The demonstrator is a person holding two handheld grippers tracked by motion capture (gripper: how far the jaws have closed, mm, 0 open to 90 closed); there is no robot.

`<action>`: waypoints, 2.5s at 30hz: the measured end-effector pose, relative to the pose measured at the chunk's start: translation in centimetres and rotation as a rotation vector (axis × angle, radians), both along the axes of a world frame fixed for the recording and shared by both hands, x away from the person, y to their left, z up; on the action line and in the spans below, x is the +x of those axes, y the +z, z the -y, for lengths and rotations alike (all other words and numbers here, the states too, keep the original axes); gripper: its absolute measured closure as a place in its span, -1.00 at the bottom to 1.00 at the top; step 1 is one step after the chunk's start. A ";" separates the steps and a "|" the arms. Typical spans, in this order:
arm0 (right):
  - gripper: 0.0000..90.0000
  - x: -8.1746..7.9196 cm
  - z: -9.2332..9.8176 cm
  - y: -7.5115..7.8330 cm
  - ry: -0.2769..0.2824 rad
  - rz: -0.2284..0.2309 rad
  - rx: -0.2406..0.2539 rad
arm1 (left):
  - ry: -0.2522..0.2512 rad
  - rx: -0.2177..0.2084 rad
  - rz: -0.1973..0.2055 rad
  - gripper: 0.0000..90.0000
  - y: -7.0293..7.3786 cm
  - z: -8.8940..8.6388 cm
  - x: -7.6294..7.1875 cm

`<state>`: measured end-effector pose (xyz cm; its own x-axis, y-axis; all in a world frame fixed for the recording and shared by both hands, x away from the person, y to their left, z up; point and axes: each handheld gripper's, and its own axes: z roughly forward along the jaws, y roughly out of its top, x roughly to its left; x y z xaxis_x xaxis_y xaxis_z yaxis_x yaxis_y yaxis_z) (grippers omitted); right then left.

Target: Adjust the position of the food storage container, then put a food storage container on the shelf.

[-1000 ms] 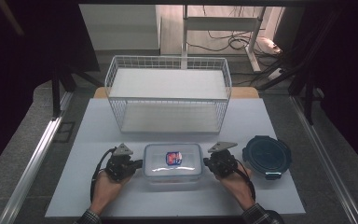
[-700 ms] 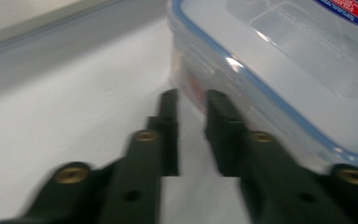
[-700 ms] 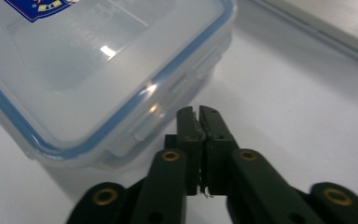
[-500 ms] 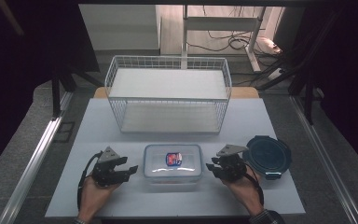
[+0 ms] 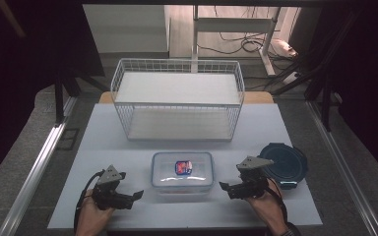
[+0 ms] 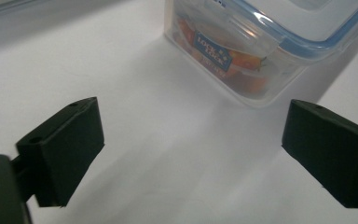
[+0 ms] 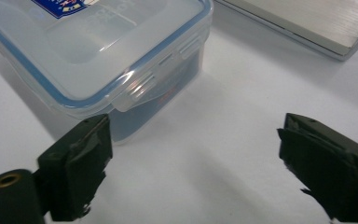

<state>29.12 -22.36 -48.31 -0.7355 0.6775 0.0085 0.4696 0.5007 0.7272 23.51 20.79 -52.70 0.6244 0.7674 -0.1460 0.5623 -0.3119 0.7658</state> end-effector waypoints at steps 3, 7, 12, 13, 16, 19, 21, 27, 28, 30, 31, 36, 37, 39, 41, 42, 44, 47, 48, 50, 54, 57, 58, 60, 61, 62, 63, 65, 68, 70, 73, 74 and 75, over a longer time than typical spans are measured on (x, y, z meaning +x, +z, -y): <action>-0.86 -0.1 0.0 0.2 0.001 0.013 0.016 | 0.005 -0.016 -0.001 -0.93 0.0 -0.1 0.1; -0.89 -0.1 0.0 0.6 -0.002 0.026 0.051 | 0.008 -0.064 -0.038 -0.89 0.1 -0.6 0.4; -0.96 -0.1 -0.1 0.7 0.010 0.026 0.053 | 0.002 -0.091 -0.037 -0.88 0.7 -0.6 0.5; -0.97 -0.1 -0.2 0.7 0.011 0.028 0.055 | 0.001 -0.087 -0.033 -0.89 0.8 -0.5 0.5; -1.00 0.0 -0.4 0.9 0.010 0.036 0.068 | -0.006 -0.078 -0.023 -0.91 1.0 -0.2 0.7; -1.00 0.1 -0.8 1.1 0.011 0.040 0.086 | -0.017 -0.077 -0.020 -0.93 1.3 0.2 1.0; -1.00 0.3 -1.1 1.1 0.014 0.039 0.089 | -0.029 -0.079 -0.019 -0.93 1.6 0.5 1.2; -1.00 0.6 -2.4 1.1 0.026 0.041 0.096 | -0.054 -0.099 -0.033 -0.92 2.0 1.8 2.1; -1.00 0.6 -2.5 1.1 0.030 0.040 0.096 | -0.060 -0.101 -0.036 -0.92 2.0 2.1 2.3; -1.00 0.7 -2.9 1.0 0.040 0.039 0.091 | -0.069 -0.105 -0.048 -0.93 2.1 2.5 2.8; -1.00 0.8 -3.1 1.0 0.048 0.039 0.087 | -0.074 -0.112 -0.057 -0.93 2.0 2.6 3.0; -1.00 1.4 -3.9 1.2 0.070 0.043 0.088 | -0.085 -0.123 -0.091 -0.94 2.1 3.1 4.1; -1.00 1.6 -4.2 1.3 0.074 0.038 0.087 | -0.090 -0.124 -0.092 -0.94 2.2 3.2 4.4; -1.00 2.1 -4.8 1.5 0.085 0.031 0.094 | -0.093 -0.130 -0.095 -0.94 2.4 3.5 4.8; -1.00 2.4 -5.4 1.6 0.092 0.026 0.091 | -0.105 -0.128 -0.092 -0.94 2.7 4.1 5.3; -1.00 2.5 -5.8 1.6 0.095 0.025 0.087 | -0.112 -0.120 -0.094 -0.94 2.8 4.4 5.5; -1.00 2.8 -6.5 1.5 0.095 0.027 0.060 | -0.120 -0.103 -0.098 -0.96 2.9 5.1 6.2; -1.00 3.1 -7.0 1.3 0.073 0.018 0.035 | -0.116 -0.129 -0.122 -0.96 2.7 5.2 7.0; -1.00 3.2 -7.1 1.2 0.066 0.010 0.034 | -0.116 -0.144 -0.135 -0.97 2.4 5.0 7.2; -1.00 3.5 -7.1 0.8 0.056 -0.028 0.047 | -0.116 -0.159 -0.159 -0.97 1.8 4.6 7.3; -1.00 4.0 -6.6 -0.1 0.052 -0.112 0.095 | -0.136 -0.239 -0.216 -1.00 0.7 4.1 7.6; -1.00 4.6 -6.1 -0.6 0.043 -0.207 0.145 | -0.187 -0.302 -0.292 -1.00 -0.2 4.3 7.9; -1.00 4.7 -6.0 -0.8 0.049 -0.245 0.165 | -0.184 -0.316 -0.312 -1.00 -0.4 4.4 7.8; -1.00 4.8 -5.7 -1.3 0.070 -0.328 0.199 | -0.194 -0.321 -0.338 -1.00 -0.4 4.2 7.7; -1.00 4.8 -5.7 -1.5 0.079 -0.356 0.200 | -0.197 -0.323 -0.347 -0.96 -0.3 3.9 7.5; -1.00 4.7 -5.5 -1.7 0.080 -0.388 0.213 | -0.199 -0.326 -0.351 -0.86 -0.2 3.8 7.3; -0.99 4.7 -5.4 -1.8 0.081 -0.396 0.216 | -0.201 -0.329 -0.353 -0.79 -0.1 3.6 7.1; -0.90 4.4 -5.1 -1.6 0.079 -0.396 0.220 | -0.204 -0.346 -0.357 -0.59 0.1 2.9 6.6; -0.68 4.1 -4.4 -1.2 0.084 -0.395 0.225 | -0.196 -0.371 -0.352 -0.38 0.3 2.4 6.2; -0.57 3.7 -3.9 -0.8 0.096 -0.401 0.224 | -0.193 -0.380 -0.343 -0.24 0.5 2.1 5.9; -0.32 3.1 -3.2 -0.4 0.083 -0.394 0.251 | -0.193 -0.396 -0.326 -0.06 0.8 1.7 5.3; -0.23 3.0 -2.9 -0.2 0.087 -0.387 0.259 | -0.193 -0.401 -0.319 0.00 0.8 1.7 5.2; -0.16 2.8 -2.7 -0.1 0.084 -0.385 0.270 | -0.187 -0.404 -0.316 0.04 0.9 1.7 5.0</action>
